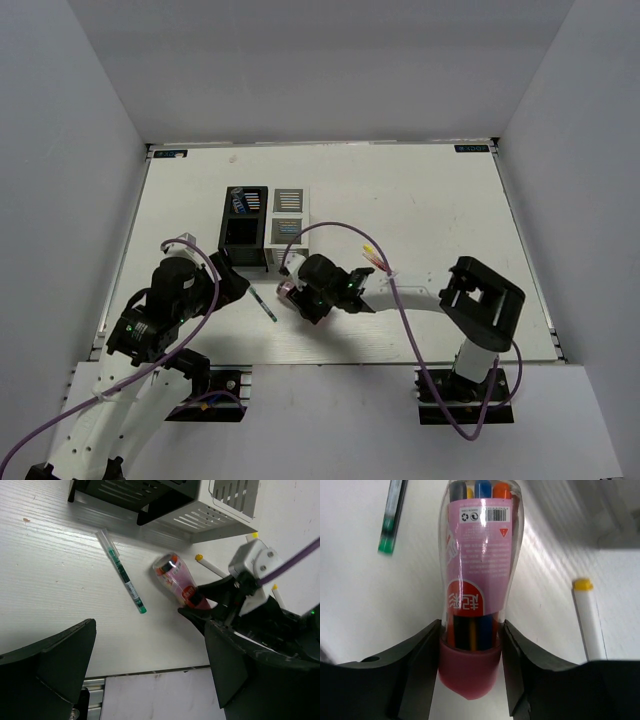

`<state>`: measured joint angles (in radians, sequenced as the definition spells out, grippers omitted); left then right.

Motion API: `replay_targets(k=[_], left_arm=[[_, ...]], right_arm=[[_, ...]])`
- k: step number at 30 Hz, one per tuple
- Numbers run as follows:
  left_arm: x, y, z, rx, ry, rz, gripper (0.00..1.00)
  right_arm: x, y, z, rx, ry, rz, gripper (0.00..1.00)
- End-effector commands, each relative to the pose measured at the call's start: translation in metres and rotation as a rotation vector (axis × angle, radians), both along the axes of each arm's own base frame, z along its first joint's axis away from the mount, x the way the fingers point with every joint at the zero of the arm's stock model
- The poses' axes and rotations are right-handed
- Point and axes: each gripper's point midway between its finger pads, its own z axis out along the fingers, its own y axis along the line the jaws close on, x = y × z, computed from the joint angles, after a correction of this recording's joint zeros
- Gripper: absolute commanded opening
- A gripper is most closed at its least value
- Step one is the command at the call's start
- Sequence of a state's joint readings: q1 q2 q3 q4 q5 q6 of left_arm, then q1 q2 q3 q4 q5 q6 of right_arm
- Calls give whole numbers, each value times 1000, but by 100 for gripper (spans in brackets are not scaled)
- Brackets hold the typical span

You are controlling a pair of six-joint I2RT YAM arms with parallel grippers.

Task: Sort the stationery into containers
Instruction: Pick up the stationery from the center of the board, then place the stationery in the storage box.

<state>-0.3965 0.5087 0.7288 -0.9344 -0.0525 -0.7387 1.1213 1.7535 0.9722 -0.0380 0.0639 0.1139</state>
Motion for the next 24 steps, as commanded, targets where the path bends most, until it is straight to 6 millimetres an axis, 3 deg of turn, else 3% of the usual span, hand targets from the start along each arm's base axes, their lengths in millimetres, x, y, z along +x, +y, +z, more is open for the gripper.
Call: replay_targets(k=[1, 4, 5, 6, 8, 9, 10, 11, 12, 13, 16, 18, 19, 21, 23, 24], left_arm=[[3, -1, 10, -18, -21, 12, 99], [7, -7, 3, -30, 9, -3, 99], [8, -8, -2, -36, 22, 6, 99], [11, -12, -6, -41, 31, -3, 99], [14, -18, -10, -49, 50, -15, 99], [19, -20, -10, -51, 43, -15, 99], [22, -21, -13, -44, 59, -15, 99], [23, -23, -18, -46, 74, -22, 99], [25, -24, -18, -47, 72, -22, 99], [28, -28, -17, -55, 66, -30, 99], [30, -28, -26, -38, 91, -35, 99], [29, -27, -30, -34, 99, -34, 99], [29, -27, -30, -34, 99, -34, 99], [27, -27, -32, -34, 101, -34, 99], [25, -26, -31, -40, 86, -35, 99], [25, -26, -31, -40, 86, -35, 99]], right_arm=[[-11, -11, 33, 29, -30, 93, 0], [-16, -19, 88, 112, -128, 196, 0], [-19, -24, 92, 113, -142, 218, 0], [-19, -27, 121, 168, -211, 258, 0], [-16, -36, 132, 153, -289, 302, 0], [-13, -39, 153, 182, -339, 301, 0], [-10, -42, 159, 173, -371, 307, 0], [-2, -50, 161, 132, -403, 285, 0], [4, -47, 182, 154, -447, 274, 0], [11, -51, 184, 133, -465, 257, 0], [57, -62, 214, 42, -649, 193, 0], [78, -58, 237, 35, -724, 158, 0], [104, -67, 229, -65, -764, 143, 0], [127, -66, 258, -88, -835, 122, 0], [162, -75, 255, -192, -854, 103, 0], [175, -79, 269, -222, -898, 112, 0]])
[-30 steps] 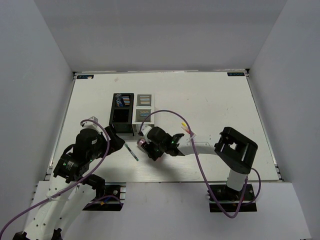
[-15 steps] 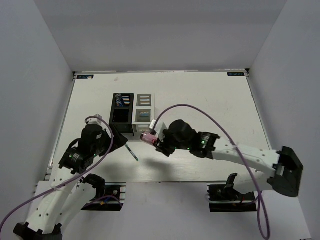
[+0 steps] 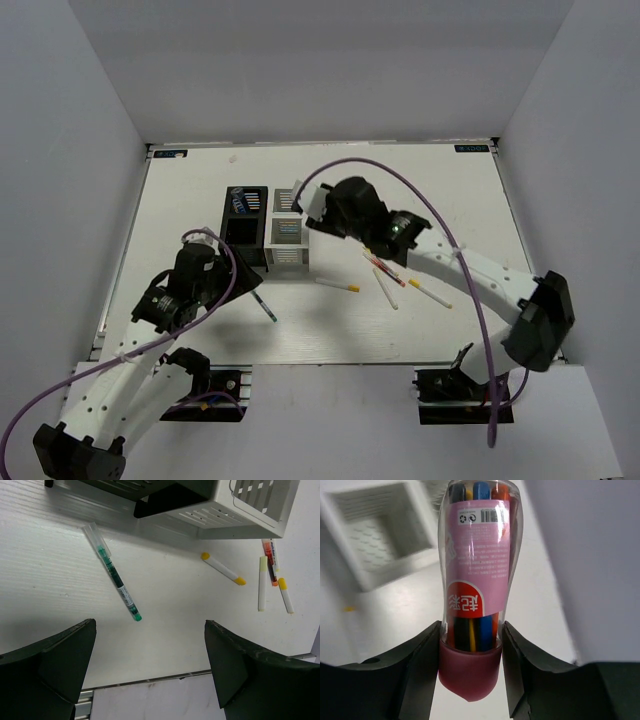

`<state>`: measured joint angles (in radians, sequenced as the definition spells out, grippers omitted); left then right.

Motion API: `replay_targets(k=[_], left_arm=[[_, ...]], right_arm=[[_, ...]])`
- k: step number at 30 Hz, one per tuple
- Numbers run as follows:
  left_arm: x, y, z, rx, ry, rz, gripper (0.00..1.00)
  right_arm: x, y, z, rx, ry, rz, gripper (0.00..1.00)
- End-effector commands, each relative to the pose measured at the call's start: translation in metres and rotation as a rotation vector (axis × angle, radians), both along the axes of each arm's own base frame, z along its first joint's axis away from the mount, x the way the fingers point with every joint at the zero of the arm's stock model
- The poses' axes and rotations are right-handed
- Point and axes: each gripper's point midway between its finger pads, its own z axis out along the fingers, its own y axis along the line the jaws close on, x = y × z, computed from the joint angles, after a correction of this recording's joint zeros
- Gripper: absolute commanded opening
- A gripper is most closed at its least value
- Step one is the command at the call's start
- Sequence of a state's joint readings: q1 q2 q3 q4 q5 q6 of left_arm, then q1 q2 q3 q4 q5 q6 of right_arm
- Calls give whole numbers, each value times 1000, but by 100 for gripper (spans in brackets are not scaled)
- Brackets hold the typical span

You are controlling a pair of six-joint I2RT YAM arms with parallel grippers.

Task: Sort the stationery into containers
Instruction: Place the stationery in the storage box.

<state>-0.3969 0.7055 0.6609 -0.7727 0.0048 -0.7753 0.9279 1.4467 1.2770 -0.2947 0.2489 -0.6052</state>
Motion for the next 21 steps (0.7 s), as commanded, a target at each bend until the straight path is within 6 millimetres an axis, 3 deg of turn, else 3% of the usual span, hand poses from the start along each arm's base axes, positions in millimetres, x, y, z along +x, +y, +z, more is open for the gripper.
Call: replay_targets(k=[1, 3, 4, 5, 10, 21], left_arm=[[0, -3, 8, -25, -46, -14, 99], [1, -3, 5, -25, -46, -14, 99], [1, -3, 5, -25, -46, -14, 99], [1, -3, 5, -25, -46, -14, 99], [2, -4, 9, -33, -64, -14, 99], [0, -3, 11, -40, -81, -14, 99]], right_arm=[[58, -14, 56, -98, -220, -47, 0], [74, -14, 44, -226, -245, 30, 0], [78, -10, 59, -236, -267, 53, 0], [88, -8, 46, -285, -258, 93, 0], [88, 10, 53, -409, -252, 359, 0], [118, 29, 11, -659, -292, 533, 0]])
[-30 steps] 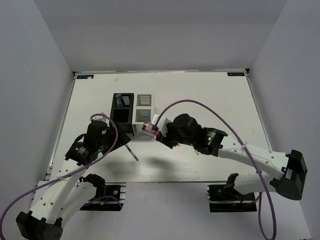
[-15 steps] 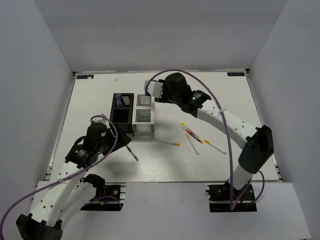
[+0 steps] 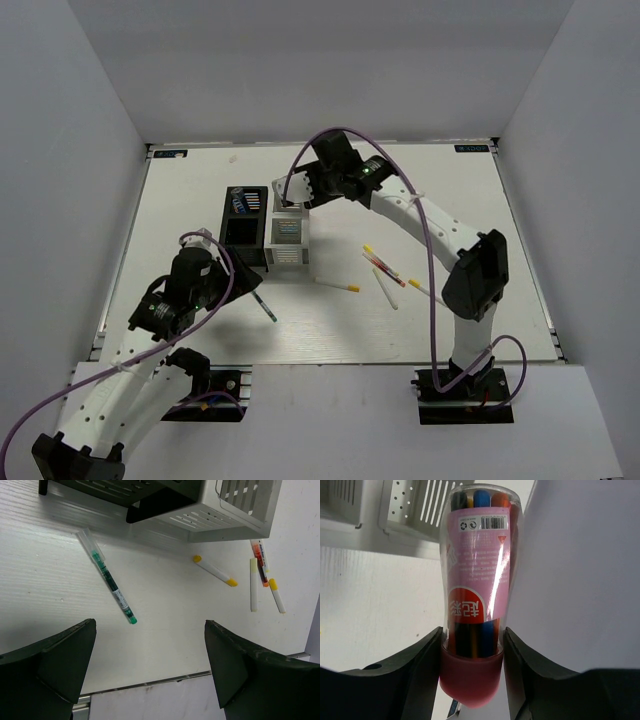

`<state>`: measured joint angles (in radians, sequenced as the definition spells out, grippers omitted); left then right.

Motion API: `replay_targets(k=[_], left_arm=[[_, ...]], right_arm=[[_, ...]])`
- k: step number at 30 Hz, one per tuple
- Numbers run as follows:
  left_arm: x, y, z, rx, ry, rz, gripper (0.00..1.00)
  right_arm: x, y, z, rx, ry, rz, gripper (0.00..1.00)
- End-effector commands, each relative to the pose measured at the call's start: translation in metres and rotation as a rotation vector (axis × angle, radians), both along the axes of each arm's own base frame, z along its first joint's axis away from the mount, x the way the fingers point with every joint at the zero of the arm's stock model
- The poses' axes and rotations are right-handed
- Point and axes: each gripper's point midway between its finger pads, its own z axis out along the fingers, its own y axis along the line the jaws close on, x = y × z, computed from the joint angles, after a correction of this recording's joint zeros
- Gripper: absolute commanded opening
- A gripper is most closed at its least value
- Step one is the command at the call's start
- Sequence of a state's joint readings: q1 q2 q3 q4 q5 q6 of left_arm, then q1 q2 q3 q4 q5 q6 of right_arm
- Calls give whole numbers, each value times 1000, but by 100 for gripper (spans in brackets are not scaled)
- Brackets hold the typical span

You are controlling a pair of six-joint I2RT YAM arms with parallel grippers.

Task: Sort the stationery into containers
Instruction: Place the stationery in the storage box.

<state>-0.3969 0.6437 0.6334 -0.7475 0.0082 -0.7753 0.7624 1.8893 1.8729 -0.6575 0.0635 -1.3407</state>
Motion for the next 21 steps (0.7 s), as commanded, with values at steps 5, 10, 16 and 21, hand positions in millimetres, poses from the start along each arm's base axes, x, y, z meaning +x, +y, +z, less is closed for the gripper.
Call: replay_targets(k=[5, 10, 16, 21], left_arm=[[1, -3, 6, -15, -27, -12, 99], [1, -3, 6, -15, -27, -12, 99], [1, -3, 4, -11, -19, -12, 99], [1, -3, 4, -11, -19, -12, 99]], right_arm=[[27, 12, -2, -188, -115, 111, 0], [33, 16, -11, -253, -161, 118, 0], [29, 17, -19, -309, -197, 163, 0], [25, 24, -17, -353, -249, 212, 0]])
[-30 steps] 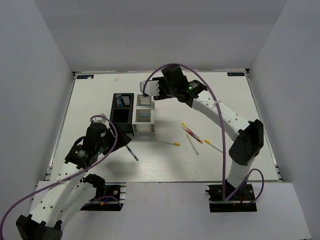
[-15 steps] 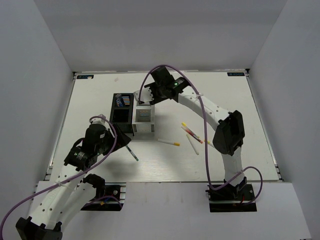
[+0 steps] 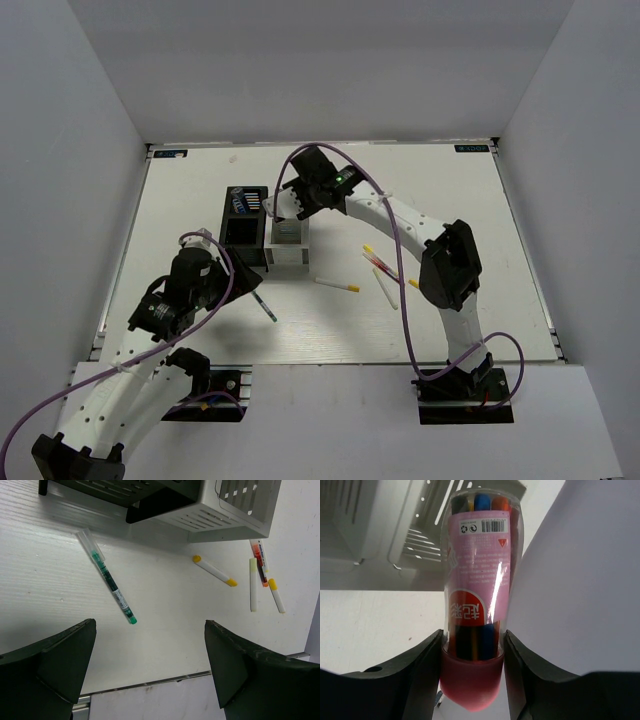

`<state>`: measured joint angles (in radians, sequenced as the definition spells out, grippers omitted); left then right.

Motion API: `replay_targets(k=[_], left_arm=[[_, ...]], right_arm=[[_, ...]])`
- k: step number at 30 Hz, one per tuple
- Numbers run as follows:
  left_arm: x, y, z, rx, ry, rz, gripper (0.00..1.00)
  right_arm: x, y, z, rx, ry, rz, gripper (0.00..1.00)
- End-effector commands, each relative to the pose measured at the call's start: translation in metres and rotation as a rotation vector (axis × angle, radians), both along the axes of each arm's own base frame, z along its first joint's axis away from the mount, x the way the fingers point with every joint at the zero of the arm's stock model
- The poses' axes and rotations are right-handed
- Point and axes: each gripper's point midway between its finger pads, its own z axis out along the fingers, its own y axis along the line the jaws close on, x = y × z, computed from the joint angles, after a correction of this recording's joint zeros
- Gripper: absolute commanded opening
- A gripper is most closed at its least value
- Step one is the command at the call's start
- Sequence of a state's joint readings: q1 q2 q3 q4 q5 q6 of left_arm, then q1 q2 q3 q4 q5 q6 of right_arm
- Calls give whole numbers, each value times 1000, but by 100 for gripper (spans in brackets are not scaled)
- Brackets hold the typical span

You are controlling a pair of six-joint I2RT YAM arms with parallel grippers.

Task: Sort the stationery into containers
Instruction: Place the stationery in the storage box.

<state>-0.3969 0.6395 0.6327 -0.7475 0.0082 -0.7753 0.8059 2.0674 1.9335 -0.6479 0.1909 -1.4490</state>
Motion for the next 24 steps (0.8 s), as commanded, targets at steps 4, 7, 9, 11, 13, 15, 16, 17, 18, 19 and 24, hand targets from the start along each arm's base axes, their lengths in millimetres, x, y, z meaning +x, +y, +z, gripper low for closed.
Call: replay_targets(k=[4, 7, 9, 11, 13, 15, 16, 17, 18, 19, 24], left_arm=[[1, -3, 3, -10, -16, -12, 99], [1, -3, 3, -10, -16, -12, 99], [2, -2, 3, -4, -18, -5, 99], [2, -2, 3, -4, -18, -5, 99], [2, -2, 3, -4, -18, -5, 99], [2, -2, 3, -4, -18, -5, 99], [2, -2, 3, -4, -18, -5, 99], [2, -2, 3, -4, -18, -5, 99], [2, -2, 5, -8, -26, -5, 99], [2, -2, 5, -8, -26, -5, 99], [2, -2, 5, -8, -26, -5, 99]], right_arm=[[5, 6, 39, -206, -228, 217, 0], [7, 9, 43, -217, -256, 227, 0], [6, 14, 48, -215, -275, 242, 5], [8, 15, 51, -223, -294, 250, 12], [7, 17, 51, -229, -299, 260, 20], [5, 16, 49, -244, -297, 268, 20], [4, 15, 46, -250, -288, 270, 20], [4, 14, 45, -259, -288, 269, 19], [2, 15, 42, -265, -282, 272, 19], [3, 13, 42, -269, -280, 268, 19], [-2, 7, 37, -298, -253, 274, 19]])
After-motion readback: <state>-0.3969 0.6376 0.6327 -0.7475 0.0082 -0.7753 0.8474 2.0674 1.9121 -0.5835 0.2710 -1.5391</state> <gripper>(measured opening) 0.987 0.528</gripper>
